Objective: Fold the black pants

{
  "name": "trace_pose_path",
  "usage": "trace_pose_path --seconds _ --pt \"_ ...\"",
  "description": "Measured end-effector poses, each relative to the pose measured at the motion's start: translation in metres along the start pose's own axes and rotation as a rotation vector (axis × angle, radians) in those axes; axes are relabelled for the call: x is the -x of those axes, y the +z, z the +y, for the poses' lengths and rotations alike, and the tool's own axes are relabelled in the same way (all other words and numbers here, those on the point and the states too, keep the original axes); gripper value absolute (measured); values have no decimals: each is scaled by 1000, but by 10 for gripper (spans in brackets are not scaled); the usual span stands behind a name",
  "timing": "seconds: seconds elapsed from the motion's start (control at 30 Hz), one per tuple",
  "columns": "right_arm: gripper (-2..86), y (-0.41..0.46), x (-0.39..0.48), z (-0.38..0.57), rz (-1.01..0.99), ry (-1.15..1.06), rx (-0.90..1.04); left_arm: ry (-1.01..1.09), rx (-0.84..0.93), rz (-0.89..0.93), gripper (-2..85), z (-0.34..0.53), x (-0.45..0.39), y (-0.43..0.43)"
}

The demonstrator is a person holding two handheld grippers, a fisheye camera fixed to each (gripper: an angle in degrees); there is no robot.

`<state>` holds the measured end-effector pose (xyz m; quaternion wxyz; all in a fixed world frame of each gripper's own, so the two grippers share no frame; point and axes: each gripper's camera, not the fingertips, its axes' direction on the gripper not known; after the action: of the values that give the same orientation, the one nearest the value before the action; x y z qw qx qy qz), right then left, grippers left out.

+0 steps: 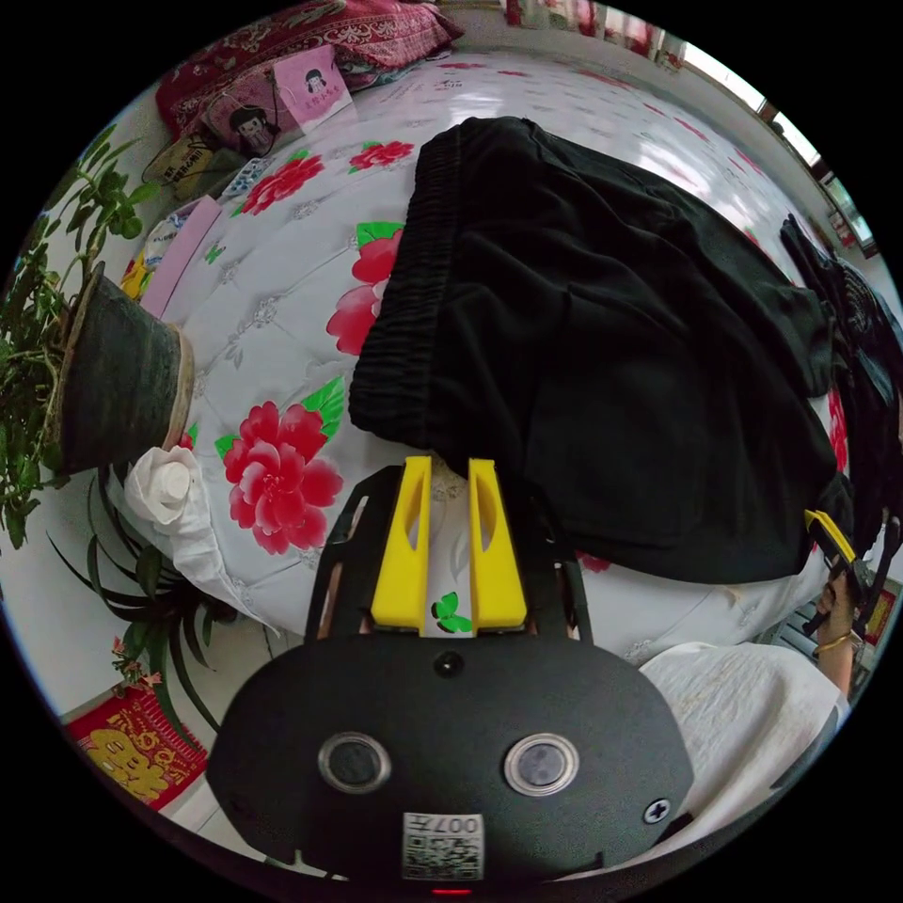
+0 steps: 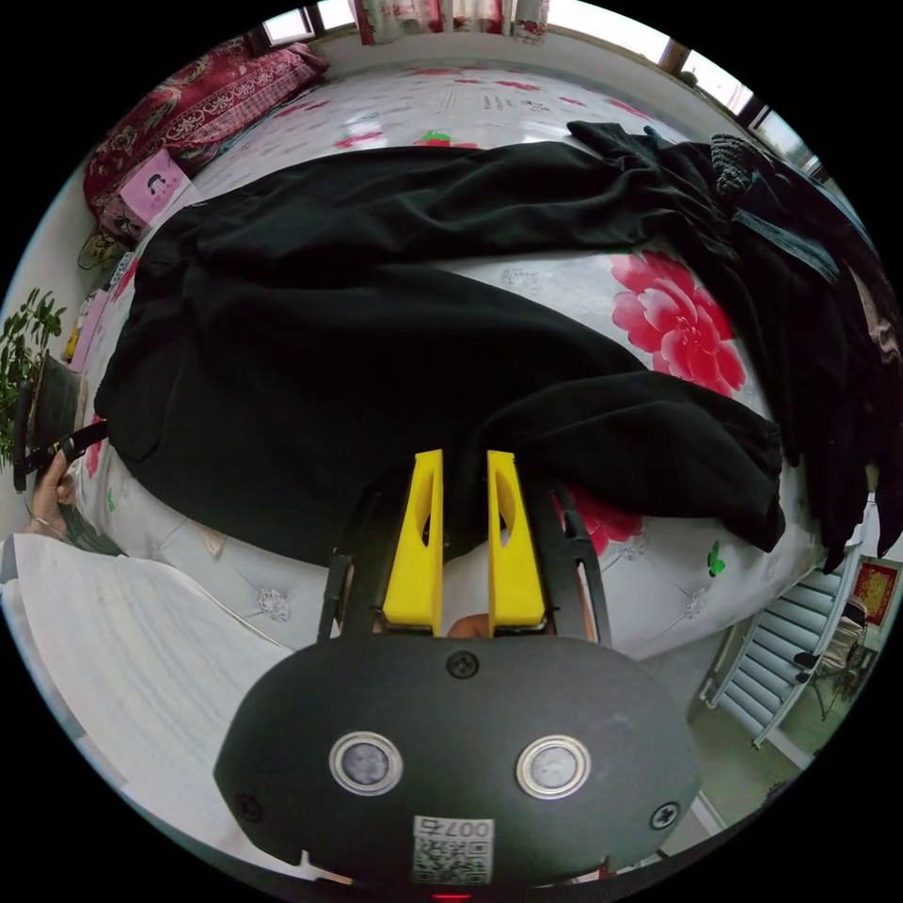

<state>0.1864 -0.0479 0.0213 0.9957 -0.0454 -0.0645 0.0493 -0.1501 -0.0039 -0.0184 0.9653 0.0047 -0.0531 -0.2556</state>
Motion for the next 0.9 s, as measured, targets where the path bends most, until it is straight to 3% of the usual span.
trace_pose_path --seconds 0.9 --pt "3 -3 -33 30 -7 55 -12 3 -1 2 51 7 2 3"
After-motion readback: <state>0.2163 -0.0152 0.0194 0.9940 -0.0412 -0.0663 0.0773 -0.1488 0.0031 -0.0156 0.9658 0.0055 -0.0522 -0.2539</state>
